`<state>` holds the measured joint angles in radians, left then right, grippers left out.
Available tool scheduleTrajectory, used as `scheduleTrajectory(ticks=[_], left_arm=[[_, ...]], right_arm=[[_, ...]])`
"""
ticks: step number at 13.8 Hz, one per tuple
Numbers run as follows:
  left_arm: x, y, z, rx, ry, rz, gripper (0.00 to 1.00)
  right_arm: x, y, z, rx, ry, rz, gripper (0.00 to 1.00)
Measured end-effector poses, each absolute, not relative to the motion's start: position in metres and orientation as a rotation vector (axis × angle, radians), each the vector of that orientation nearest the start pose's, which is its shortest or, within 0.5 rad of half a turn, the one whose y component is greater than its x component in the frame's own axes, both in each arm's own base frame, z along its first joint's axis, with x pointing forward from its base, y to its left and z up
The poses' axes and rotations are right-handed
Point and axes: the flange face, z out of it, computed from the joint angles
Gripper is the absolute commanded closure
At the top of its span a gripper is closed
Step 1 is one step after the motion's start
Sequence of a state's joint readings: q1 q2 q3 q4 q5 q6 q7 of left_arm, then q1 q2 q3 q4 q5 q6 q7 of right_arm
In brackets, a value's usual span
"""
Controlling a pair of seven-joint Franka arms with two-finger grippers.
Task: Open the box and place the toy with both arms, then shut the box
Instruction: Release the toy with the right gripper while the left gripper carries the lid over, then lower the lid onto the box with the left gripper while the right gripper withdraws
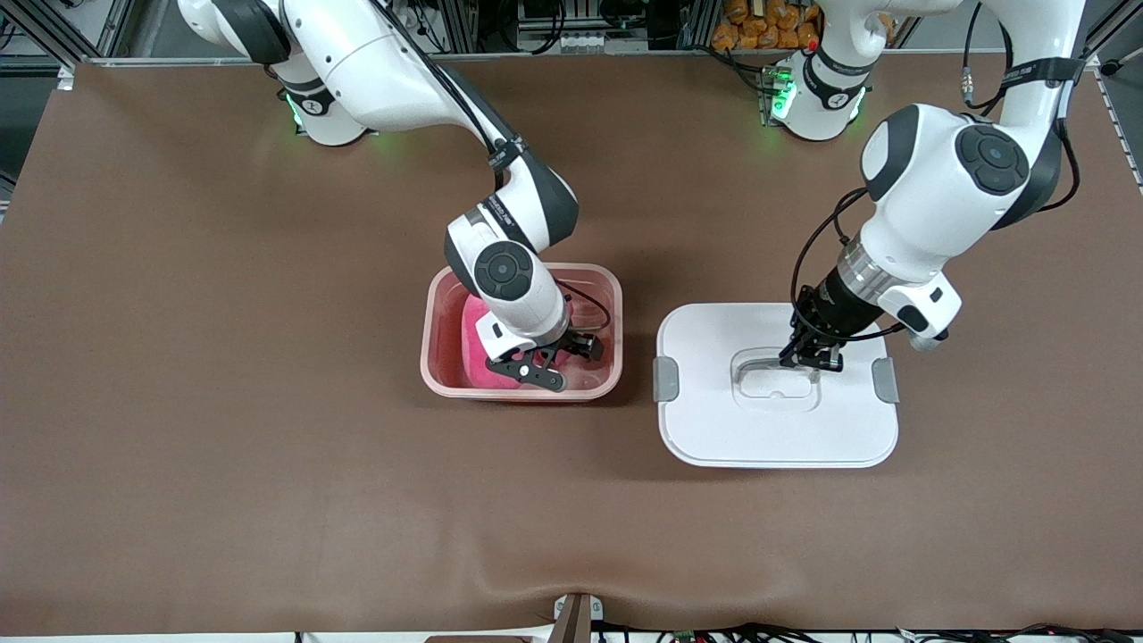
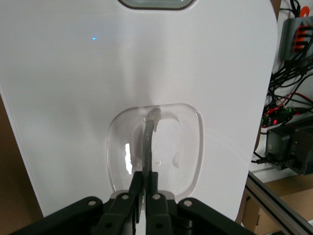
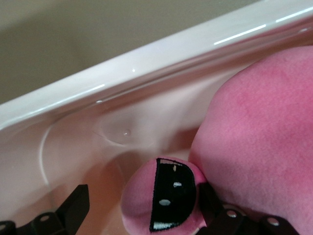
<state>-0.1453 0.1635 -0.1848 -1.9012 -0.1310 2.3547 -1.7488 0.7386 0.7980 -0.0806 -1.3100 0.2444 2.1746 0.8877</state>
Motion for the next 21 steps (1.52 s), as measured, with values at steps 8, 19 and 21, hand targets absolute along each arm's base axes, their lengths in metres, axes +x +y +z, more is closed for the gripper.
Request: scheduleTrajectory(ticks=[8, 19, 21], left_arm=[[0.587, -0.214, 0.437, -2.467, -2.502, 0.024, 1.0], [0.561, -0.286, 0.42, -2.562, -2.417, 0.073, 1.0], [0.551, -0.305, 0.42, -2.592, -2.384, 0.086, 1.0]], right_arm=[[0.605, 0.453, 0.347, -2.992, 0.525, 0.193, 0.0], [0.635, 0.308, 0.499, -3.064, 0.668, 0.163, 0.0], [0.639, 0.277, 0.514, -3.078, 0.629, 0.185, 0.0]])
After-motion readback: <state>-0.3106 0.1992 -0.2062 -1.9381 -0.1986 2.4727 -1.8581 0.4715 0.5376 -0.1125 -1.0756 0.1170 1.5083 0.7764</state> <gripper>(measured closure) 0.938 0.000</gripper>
